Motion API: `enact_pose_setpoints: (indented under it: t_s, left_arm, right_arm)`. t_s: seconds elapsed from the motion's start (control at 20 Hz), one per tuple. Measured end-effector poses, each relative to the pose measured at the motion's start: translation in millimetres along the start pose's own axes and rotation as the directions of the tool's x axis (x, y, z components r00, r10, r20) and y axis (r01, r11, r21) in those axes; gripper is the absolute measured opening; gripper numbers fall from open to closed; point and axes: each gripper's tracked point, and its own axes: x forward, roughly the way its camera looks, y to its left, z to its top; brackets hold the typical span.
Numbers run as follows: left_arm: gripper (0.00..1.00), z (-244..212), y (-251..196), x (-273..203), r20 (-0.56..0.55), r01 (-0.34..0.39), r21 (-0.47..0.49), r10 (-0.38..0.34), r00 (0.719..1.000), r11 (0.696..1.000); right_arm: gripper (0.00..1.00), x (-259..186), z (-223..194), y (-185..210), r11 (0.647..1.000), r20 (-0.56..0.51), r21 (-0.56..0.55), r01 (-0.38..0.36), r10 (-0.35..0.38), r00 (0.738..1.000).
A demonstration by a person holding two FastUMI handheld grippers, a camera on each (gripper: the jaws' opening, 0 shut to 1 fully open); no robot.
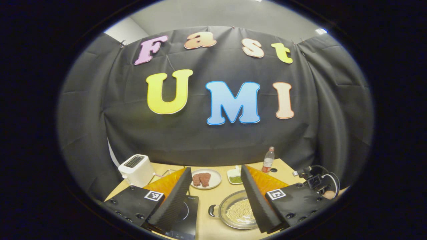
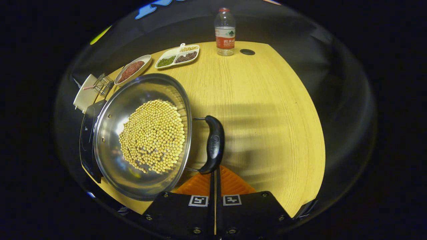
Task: First push the handle of the pot to place it horizontally, then grasp the pot with both hands and set it on the induction cooktop.
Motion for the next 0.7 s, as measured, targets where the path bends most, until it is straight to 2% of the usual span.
enact_pose_setpoints:
  t_s: [0.05,0.15,0.2,0.25,0.3,0.35,0.4,0.55,0.65,0.7]
  left_arm:
    - [0.97,-1.4,2.0,2.3,-0.001,0.008,0.0,-0.008,1.0,1.0]
    - [0.96,-9.9,2.7,6.8,-0.012,0.027,-0.004,-0.027,1.0,1.0]
    - [0.94,-14.7,3.0,10.4,-0.02,0.036,-0.006,-0.036,0.999,0.999]
    - [0.94,-19.9,2.6,13.5,-0.029,0.045,-0.008,-0.045,0.999,0.999]
    - [0.94,-24.5,2.1,16.6,-0.034,0.054,-0.01,-0.055,0.998,0.998]
    - [0.94,-28.7,0.5,18.7,-0.041,0.065,-0.014,-0.066,0.997,0.998]
    - [0.94,-33.4,1.4,21.6,-0.047,0.066,-0.015,-0.067,0.997,0.998]
    - [0.96,-48.3,0.5,29.8,-0.062,0.076,-0.021,-0.078,0.995,0.997]
    - [0.93,-62.6,-1.7,36.7,-0.097,0.094,-0.023,-0.095,0.991,0.995]
    - [0.96,-71.4,-3.0,40.0,-0.115,0.103,-0.019,-0.105,0.988,0.994]
  right_arm:
    - [0.02,-1.5,-0.6,-5.5,1.0,0.019,0.009,0.016,-0.016,1.0]
    - [0.17,-16.2,-0.1,-13.5,0.999,0.053,0.019,0.04,-0.041,0.998]
    - [0.42,-22.8,-0.1,-17.0,0.998,0.073,0.024,0.052,-0.053,0.996]
    - [0.52,-30.4,1.3,-19.4,0.998,0.098,0.033,0.058,-0.061,0.993]
    - [0.71,-41.4,4.4,-18.7,0.997,0.13,0.045,0.055,-0.06,0.99]
    - [0.75,-49.7,7.1,-17.3,0.997,0.168,0.056,0.053,-0.061,0.984]
    - [0.94,-60.8,12.6,-15.0,0.997,0.211,0.065,0.046,-0.058,0.976]
    - [0.96,-85.0,27.6,-4.4,0.996,0.322,0.083,0.036,-0.061,0.945]
    - [0.96,-91.9,36.5,2.1,0.995,0.36,0.093,0.026,-0.058,0.931]
    - [0.96,-92.4,39.0,4.6,0.995,0.369,0.097,0.02,-0.055,0.928]
